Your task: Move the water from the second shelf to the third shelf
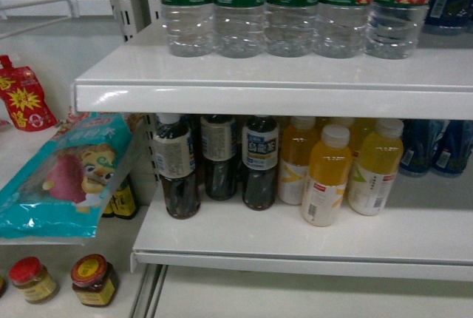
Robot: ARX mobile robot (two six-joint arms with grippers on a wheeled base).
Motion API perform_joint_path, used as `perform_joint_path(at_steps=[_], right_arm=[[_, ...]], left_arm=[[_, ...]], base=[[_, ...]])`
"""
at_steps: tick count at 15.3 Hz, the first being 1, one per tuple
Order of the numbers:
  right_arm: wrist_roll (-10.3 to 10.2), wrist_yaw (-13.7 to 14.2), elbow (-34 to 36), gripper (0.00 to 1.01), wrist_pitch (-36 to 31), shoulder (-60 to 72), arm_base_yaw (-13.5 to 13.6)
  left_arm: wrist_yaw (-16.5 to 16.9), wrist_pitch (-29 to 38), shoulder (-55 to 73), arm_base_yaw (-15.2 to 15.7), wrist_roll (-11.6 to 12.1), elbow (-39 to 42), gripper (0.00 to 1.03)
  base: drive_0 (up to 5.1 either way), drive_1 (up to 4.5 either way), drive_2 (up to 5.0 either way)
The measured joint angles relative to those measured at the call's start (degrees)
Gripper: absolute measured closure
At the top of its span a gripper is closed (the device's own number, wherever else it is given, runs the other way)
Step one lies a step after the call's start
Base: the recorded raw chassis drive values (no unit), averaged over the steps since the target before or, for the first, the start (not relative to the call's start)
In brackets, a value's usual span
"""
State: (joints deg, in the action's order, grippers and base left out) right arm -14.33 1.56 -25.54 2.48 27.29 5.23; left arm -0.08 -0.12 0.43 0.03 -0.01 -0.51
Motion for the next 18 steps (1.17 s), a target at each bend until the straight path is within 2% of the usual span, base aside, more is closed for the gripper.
perform_joint_path(at_steps=[5,8,15,17,18], right_arm=[[0.0,0.0,0.0,0.58,-0.1,0.0,0.0],[0.0,-0.9,0.0,0.58,-0.5,0.0,0.3],[0.0,-0.1,0.0,0.58,-0.1,0.0,0.3],[4.6,-4.7,-3.3,0.58,7.5,2.4,-1.6],[7.2,-4.9,-3.5,0.58,5.0,4.7,-2.1]], left_arm=[[0.0,-0.1,0.0,0.0,0.0,0.0,0.05],[-0.2,-0.2,0.0,0.0,0.0,0.0,0.05],[0.0,-0.1,0.0,0.0,0.0,0.0,0.05],[0.0,0.0,0.0,0.0,0.0,0.0,0.05],[0.0,0.0,0.0,0.0,0.0,0.0,0.05]], base=[[-5.0,2.48,2.5],[0.0,0.0,0.0],[0.0,0.0,0.0],[0.0,0.0,0.0],[0.0,0.0,0.0]])
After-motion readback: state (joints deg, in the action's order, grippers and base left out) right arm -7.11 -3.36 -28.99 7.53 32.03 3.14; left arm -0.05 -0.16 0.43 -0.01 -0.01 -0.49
